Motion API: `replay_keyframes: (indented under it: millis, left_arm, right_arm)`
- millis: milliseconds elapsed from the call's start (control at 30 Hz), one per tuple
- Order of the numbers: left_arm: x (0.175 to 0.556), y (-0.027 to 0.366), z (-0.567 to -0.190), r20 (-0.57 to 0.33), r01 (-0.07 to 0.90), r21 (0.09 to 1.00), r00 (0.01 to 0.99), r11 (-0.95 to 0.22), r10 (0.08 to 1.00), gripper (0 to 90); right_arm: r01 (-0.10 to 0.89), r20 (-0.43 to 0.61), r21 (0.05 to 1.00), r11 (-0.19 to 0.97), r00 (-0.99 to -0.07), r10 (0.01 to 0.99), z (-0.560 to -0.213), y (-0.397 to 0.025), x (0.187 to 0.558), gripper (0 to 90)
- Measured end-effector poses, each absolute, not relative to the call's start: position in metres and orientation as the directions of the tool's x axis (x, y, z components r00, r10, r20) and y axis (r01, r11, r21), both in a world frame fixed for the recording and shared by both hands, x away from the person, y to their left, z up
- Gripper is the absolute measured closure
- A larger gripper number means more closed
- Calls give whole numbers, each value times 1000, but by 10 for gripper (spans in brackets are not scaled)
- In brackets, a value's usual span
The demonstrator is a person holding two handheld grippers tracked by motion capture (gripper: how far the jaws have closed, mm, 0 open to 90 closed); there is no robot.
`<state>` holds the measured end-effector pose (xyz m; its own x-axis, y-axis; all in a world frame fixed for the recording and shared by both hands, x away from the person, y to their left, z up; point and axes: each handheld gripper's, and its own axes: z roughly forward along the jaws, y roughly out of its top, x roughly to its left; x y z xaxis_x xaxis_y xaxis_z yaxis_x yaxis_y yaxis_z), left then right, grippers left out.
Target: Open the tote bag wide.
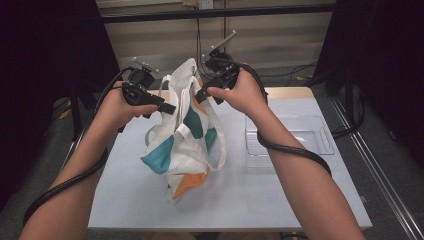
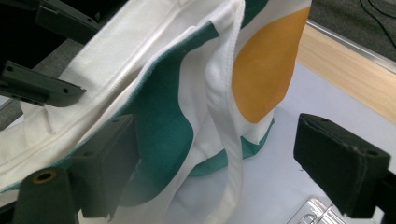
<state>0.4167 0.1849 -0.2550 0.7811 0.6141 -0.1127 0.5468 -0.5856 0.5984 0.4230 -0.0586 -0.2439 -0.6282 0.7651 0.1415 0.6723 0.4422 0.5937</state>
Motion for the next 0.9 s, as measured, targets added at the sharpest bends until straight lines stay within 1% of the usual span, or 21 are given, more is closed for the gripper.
replay_keyframes:
  millis: [33, 100, 133, 400, 633, 900]
  left_arm:
    - [415, 182, -256, -133, 568, 615, 759, -547, 638, 413]
    - [415, 182, -256, -131, 562, 610, 767, -559, 628, 415]
    - [416, 182, -256, -115, 546, 597, 783, -588, 611, 415]
    - [416, 181, -260, -127, 552, 596, 782, -583, 610, 414]
    - [416, 181, -260, -117, 543, 588, 791, -600, 601, 415]
    - [416, 180, -261, -130, 552, 595, 784, -585, 607, 423]
  right_arm:
    - [673, 141, 594, 440, -626, 767, -243, -58, 423, 141]
    - [678, 141, 590, 438, -620, 771, -241, -56, 422, 141]
    - [678, 141, 589, 440, -622, 770, -240, -55, 422, 141]
    - [675, 133, 587, 446, -624, 770, -238, -50, 422, 141]
    - [678, 123, 584, 447, -618, 777, -236, -49, 423, 141]
    - [676, 117, 584, 450, -618, 778, -232, -44, 421, 145]
